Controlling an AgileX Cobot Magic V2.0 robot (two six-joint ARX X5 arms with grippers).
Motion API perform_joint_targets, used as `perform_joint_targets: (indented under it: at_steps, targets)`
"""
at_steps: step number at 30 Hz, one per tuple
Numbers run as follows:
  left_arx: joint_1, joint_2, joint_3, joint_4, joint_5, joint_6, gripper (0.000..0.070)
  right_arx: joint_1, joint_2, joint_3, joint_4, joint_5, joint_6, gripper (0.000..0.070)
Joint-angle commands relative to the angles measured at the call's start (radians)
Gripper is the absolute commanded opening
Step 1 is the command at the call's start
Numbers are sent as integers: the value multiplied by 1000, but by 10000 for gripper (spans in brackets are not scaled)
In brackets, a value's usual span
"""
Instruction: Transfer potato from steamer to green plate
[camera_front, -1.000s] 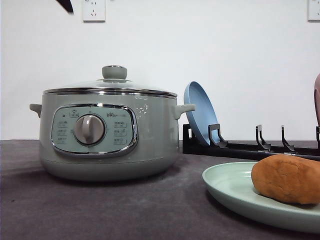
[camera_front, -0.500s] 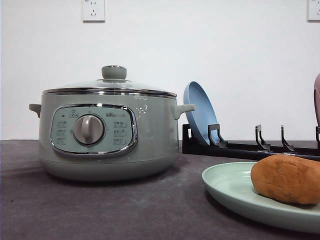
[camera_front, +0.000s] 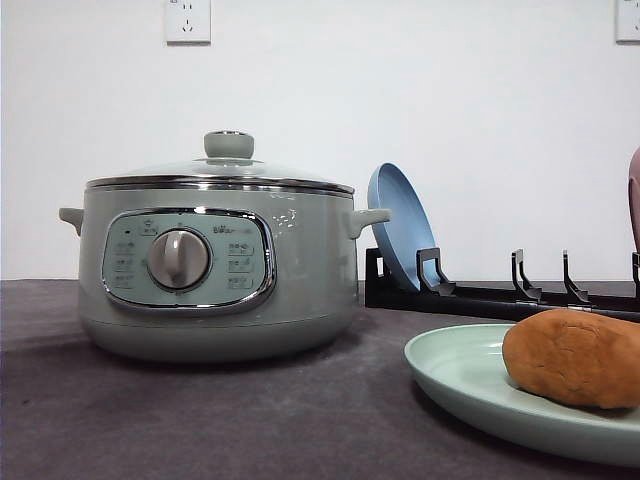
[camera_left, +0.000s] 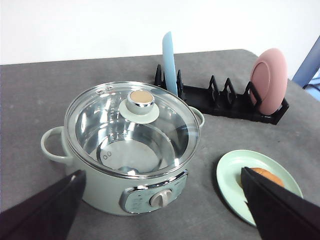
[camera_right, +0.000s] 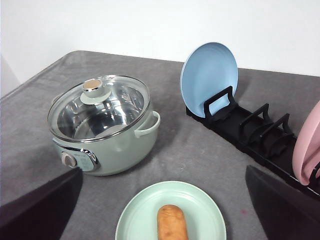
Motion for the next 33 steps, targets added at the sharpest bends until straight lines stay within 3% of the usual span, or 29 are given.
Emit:
perform_joint_targets:
  at_steps: [1, 7, 8, 9, 10, 11, 12, 13, 33]
  targets:
    - [-5, 0, 7, 21, 2, -27, 637, 5, 9, 12, 11, 1, -25, 660]
    - [-5, 2, 7, 29, 2, -26, 636, 5, 9, 12, 11, -1, -27, 660]
    - [-5, 2, 7, 28, 2, -26, 618, 5, 9, 12, 11, -1, -27, 655]
    - [-5, 3, 7, 27, 2, -26, 550, 5, 9, 12, 11, 0, -27, 616]
    - [-5, 3, 7, 25, 2, -26, 378, 5, 9, 12, 11, 1, -22, 456]
    - [-5, 3, 7, 23, 1, -25, 123, 5, 10, 12, 7, 0, -20, 177]
    - [-5, 3, 7, 22, 1, -26, 2, 5, 12, 12, 6, 1, -21, 2]
    - [-5, 3, 7, 24, 1, -26, 31, 5, 14, 12, 8, 1, -24, 29]
    - [-5, 2, 7, 24, 1, -22, 17, 5, 18, 12, 8, 1, -20, 15]
